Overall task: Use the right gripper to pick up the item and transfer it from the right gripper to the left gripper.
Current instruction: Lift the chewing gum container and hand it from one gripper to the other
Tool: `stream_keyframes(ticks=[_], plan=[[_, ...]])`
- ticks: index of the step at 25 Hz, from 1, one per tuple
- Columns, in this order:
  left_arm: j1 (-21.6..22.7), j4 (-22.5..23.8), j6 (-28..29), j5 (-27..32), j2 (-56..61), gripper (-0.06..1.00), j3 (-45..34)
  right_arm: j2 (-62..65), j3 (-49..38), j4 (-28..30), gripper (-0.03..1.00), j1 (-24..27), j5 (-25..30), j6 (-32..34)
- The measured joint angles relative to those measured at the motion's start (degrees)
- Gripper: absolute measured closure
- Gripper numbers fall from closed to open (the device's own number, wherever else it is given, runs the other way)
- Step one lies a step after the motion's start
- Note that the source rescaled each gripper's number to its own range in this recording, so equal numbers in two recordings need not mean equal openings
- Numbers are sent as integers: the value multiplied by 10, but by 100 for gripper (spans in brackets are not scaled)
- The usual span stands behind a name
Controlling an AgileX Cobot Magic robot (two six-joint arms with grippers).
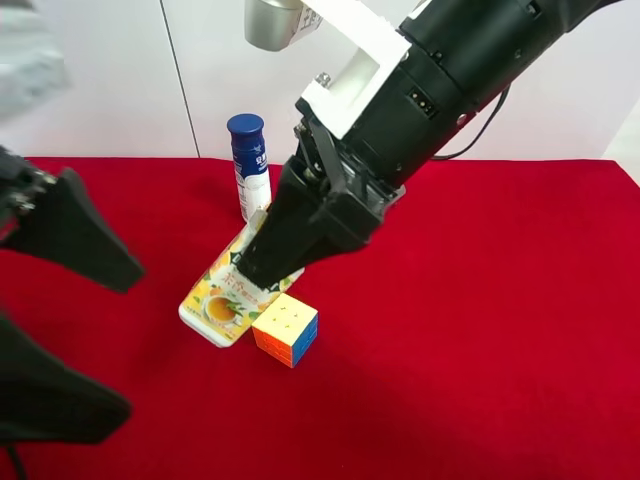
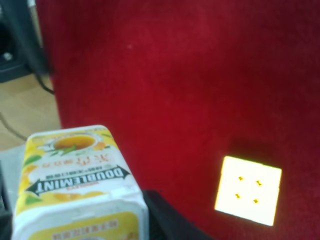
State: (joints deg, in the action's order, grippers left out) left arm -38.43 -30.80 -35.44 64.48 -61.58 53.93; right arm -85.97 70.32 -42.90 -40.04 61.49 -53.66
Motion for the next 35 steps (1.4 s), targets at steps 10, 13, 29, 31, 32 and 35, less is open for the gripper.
stream_keyframes(ticks=[10, 13, 29, 31, 32, 35], plan=[[-2, -19, -34, -15, -64, -6, 1, 0, 0, -51, 97, 0, 26, -49], [-2, -44, -48, -19, -75, -6, 1, 0, 0, -67, 97, 0, 25, -63], [-3, -77, -52, -71, -78, 62, 1, 0, 0, -82, 97, 0, 7, -78], [-3, -73, -57, -78, -78, 88, 1, 1, 0, -85, 97, 0, 12, -81], [-3, -74, -60, -78, -78, 89, 1, 2, 0, -85, 97, 0, 14, -86], [-3, -73, -62, -80, -78, 89, 1, 2, 0, -85, 97, 0, 14, -89]])
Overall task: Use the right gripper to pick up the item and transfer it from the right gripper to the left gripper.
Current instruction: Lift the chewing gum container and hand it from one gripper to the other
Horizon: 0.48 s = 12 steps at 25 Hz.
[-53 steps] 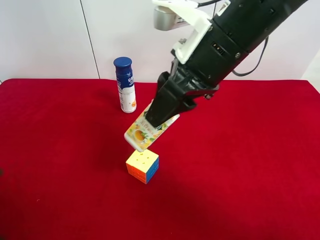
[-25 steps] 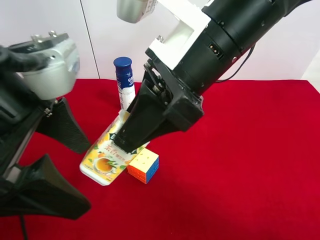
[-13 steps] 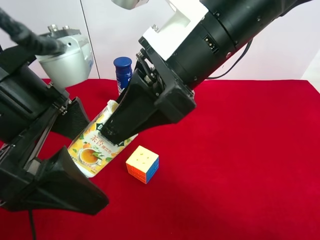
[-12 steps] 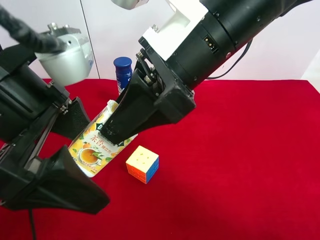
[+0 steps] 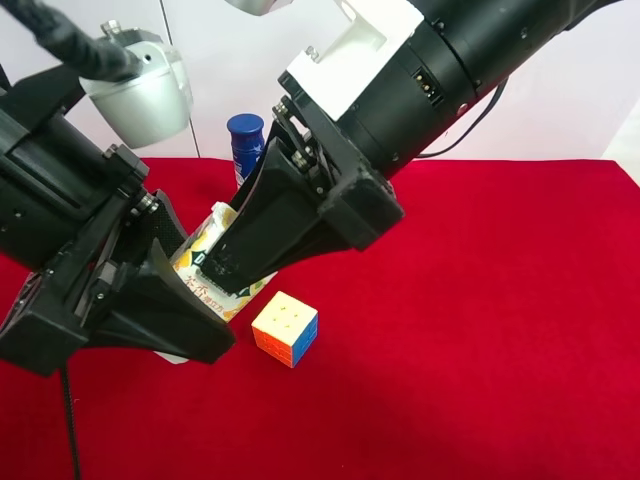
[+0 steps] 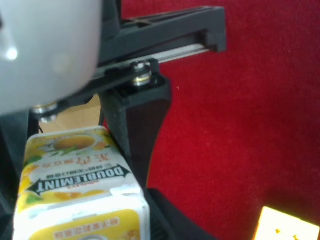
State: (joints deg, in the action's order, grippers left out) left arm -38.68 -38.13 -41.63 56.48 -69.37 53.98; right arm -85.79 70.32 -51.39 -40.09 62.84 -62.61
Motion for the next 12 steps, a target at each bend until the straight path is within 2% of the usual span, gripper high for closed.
stream_keyframes(ticks=[5, 6, 8, 9, 10, 12], plan=[[0, 3, -1, -2, 0, 89, 0, 0, 0, 0, 96, 0, -2, -1], [0, 2, 1, -4, 0, 92, 0, 0, 0, -2, 87, 0, -5, 5], [-1, 2, 4, -11, 0, 94, 0, 0, 0, -6, 36, 0, -9, 20], [-1, 2, 4, -11, 0, 94, 0, 0, 0, -6, 22, 0, -9, 26], [-1, 2, 4, -11, 0, 94, 0, 0, 0, -5, 12, 0, -9, 29], [-1, 2, 4, -11, 0, 94, 0, 0, 0, 0, 2, 0, -8, 31]])
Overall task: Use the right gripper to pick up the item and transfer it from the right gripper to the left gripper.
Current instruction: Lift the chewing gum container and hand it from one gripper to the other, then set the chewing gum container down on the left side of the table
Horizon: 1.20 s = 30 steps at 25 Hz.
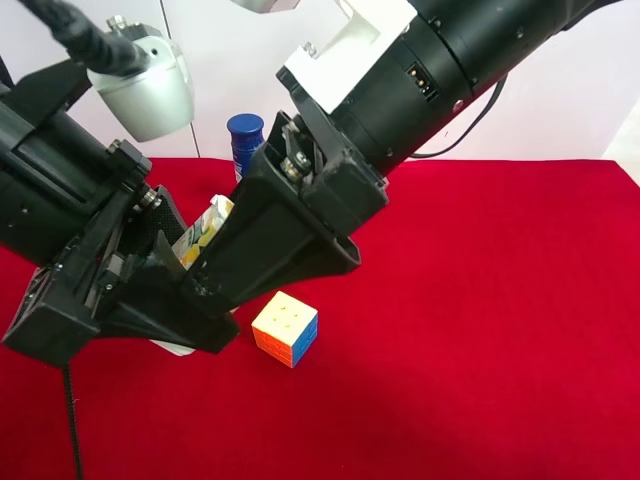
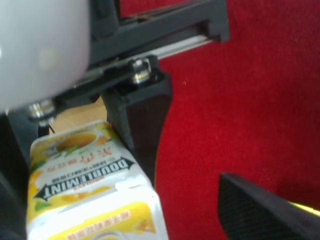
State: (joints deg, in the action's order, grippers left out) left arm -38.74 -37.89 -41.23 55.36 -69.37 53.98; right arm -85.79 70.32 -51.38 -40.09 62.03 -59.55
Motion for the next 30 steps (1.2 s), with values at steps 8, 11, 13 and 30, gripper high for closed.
stream_keyframes(ticks=[8, 11, 13, 30], plan=[[0, 0, 0, 0, 0, 94, 0, 27, 7, 32, -3, 0, 32, 16], [0, 0, 0, 0, 0, 94, 0, 60, 21, 81, -3, 0, 60, 65], [0, 0, 0, 0, 0, 94, 0, 86, 25, 122, -3, 0, 68, 107], [0, 0, 0, 0, 0, 94, 0, 386, -187, 298, -3, 0, 79, 357]])
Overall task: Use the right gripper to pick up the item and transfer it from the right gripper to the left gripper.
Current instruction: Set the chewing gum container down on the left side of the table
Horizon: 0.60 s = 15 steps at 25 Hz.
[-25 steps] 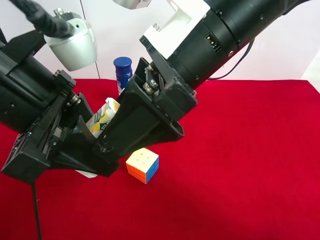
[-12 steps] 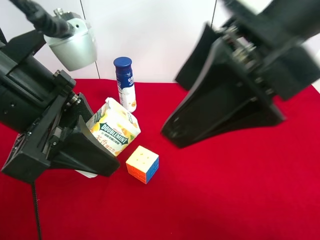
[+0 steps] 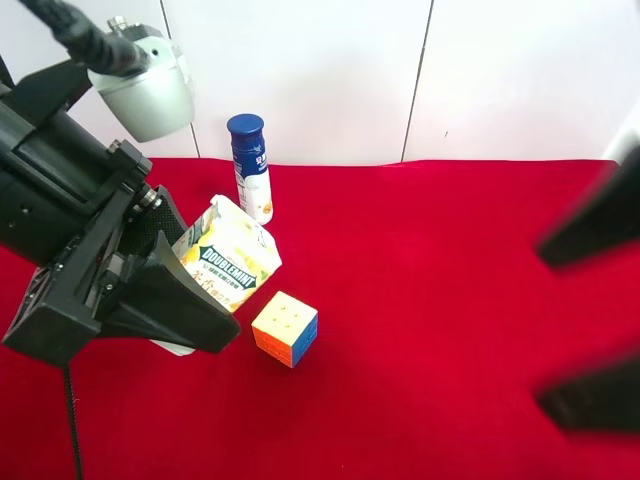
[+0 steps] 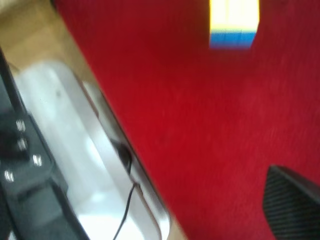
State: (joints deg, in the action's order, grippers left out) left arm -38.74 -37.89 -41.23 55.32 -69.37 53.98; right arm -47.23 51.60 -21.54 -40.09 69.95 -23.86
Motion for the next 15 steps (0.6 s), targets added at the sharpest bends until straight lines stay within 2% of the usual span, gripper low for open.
stream_keyframes(ticks=[4, 6, 11, 15], plan=[[0, 0, 0, 0, 0, 94, 0, 113, -110, 17, -3, 0, 2, 27], [0, 0, 0, 0, 0, 94, 0, 173, -151, 34, -3, 0, -14, 51], [0, 0, 0, 0, 0, 94, 0, 293, -215, 105, -3, 0, -84, 114], [0, 0, 0, 0, 0, 94, 0, 345, -228, 170, -3, 0, -85, 171]])
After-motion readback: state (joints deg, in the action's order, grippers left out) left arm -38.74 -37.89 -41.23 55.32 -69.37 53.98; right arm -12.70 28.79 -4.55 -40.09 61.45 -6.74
